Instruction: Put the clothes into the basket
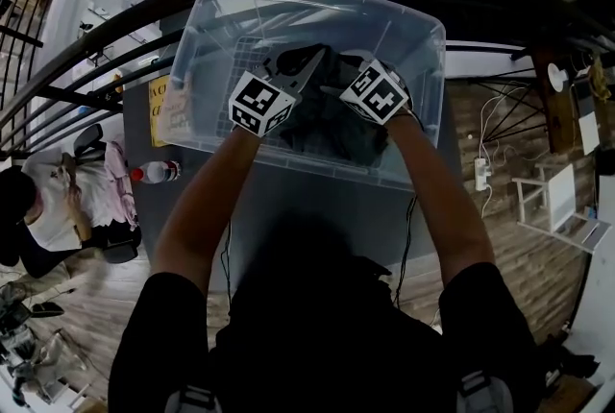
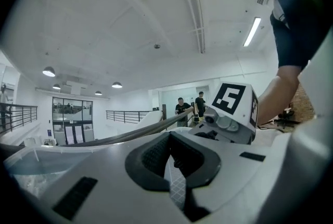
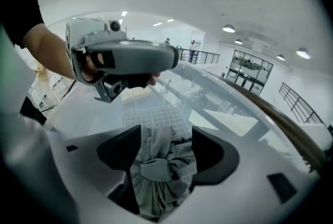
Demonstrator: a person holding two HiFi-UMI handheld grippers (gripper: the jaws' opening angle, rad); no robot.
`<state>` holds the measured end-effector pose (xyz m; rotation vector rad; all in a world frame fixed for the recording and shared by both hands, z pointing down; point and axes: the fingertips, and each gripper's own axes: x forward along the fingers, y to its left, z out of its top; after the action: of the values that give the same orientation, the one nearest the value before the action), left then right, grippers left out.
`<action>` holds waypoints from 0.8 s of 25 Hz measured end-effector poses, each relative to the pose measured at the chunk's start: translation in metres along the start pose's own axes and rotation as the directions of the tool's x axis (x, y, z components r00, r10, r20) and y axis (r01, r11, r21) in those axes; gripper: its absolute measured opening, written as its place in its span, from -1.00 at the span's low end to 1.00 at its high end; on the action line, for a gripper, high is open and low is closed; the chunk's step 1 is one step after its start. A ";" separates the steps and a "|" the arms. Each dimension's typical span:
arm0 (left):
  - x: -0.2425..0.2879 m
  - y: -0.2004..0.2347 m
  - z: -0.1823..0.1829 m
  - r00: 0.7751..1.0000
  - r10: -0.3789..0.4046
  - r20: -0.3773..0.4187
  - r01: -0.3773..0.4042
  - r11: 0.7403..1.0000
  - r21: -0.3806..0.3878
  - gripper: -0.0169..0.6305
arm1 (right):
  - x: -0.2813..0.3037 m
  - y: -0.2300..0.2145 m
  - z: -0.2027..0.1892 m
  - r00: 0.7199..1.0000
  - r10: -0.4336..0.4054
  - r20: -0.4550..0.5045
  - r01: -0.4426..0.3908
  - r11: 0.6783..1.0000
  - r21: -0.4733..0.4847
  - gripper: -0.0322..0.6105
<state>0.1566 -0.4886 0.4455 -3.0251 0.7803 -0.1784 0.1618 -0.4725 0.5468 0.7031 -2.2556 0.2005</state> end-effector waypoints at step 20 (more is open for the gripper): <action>-0.097 -0.071 0.095 0.996 0.039 0.082 -0.036 0.999 -0.038 -0.94 | -0.182 0.072 0.103 0.808 -0.221 0.546 0.143 0.973 0.182 -0.85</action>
<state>0.1176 -0.3814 0.3437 -3.0267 0.8427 -0.0382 0.1623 -0.3706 0.3502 1.1724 -2.7277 0.0467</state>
